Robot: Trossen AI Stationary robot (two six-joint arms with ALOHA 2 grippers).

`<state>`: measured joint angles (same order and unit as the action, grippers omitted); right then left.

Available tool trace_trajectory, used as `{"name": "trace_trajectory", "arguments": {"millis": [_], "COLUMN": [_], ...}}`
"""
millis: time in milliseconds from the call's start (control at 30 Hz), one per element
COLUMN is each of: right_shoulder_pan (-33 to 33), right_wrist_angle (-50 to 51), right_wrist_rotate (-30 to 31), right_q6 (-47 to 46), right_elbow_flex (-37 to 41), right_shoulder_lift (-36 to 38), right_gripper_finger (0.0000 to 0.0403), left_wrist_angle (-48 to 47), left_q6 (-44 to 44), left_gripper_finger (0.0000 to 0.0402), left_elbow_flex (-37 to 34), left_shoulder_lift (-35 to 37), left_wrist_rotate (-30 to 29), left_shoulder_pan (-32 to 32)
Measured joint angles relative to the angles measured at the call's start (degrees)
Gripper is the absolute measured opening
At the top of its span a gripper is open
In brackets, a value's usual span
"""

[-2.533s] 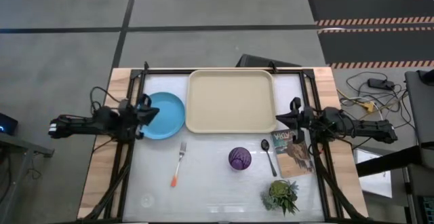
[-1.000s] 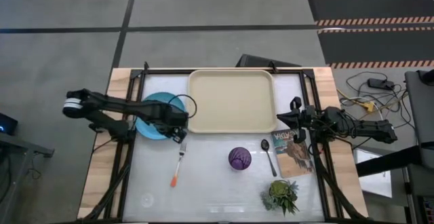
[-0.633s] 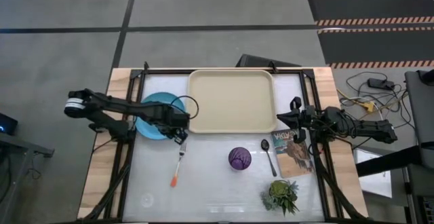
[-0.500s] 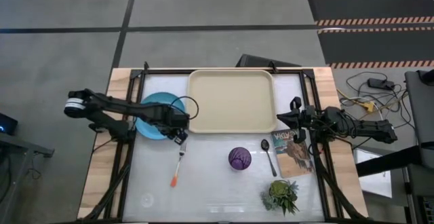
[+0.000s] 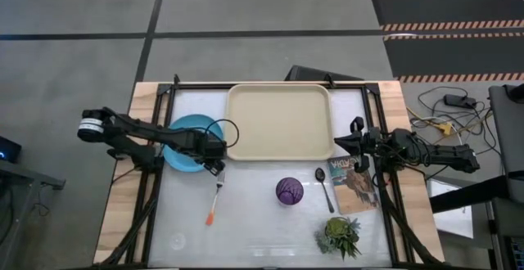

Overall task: Pick and place plate/cup/fork/spoon on tray
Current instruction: Put the blue plate on the left of the tray

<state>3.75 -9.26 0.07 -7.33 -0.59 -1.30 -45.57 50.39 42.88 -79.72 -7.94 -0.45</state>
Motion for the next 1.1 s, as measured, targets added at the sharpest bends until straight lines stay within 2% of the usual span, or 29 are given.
{"name": "trace_trajectory", "arguments": {"millis": [167, 400, 533, 700, 900, 1100], "right_shoulder_pan": [0.0, 0.0, 0.0, 0.0, 0.0, 0.0], "right_wrist_angle": [0.0, 0.0, 0.1, 0.9, 1.9, 1.9], "right_wrist_rotate": [0.0, 0.0, 0.0, 0.0, 0.1, 0.1], "right_q6": [0.0, 0.0, 0.0, 0.0, 0.0, 0.5], "right_elbow_flex": [0.0, 0.0, 0.0, 0.0, 0.0, 0.0], "right_shoulder_lift": [0.0, 0.0, 0.0, 0.0, 0.0, 0.0], "right_gripper_finger": [0.0009, 0.0009, 0.0009, 0.0009, 0.0009, 0.0009], "left_wrist_angle": [-0.2, -2.2, -1.4, -1.4, -1.4, -1.5], "left_q6": [0.0, 0.4, 3.5, 4.3, 4.3, 4.3], "left_gripper_finger": [0.0136, 0.0136, 0.0136, 0.0136, 0.0136, 0.0136], "left_elbow_flex": [0.0, 3.0, 4.6, 3.6, 3.4, 1.6], "left_shoulder_lift": [0.2, 2.3, 3.1, 2.8, 2.7, 2.3], "left_wrist_rotate": [0.5, 5.2, 6.4, 8.3, 14.9, 14.9], "left_shoulder_pan": [0.0, 0.1, 0.0, -0.1, -1.1, -3.0]}}
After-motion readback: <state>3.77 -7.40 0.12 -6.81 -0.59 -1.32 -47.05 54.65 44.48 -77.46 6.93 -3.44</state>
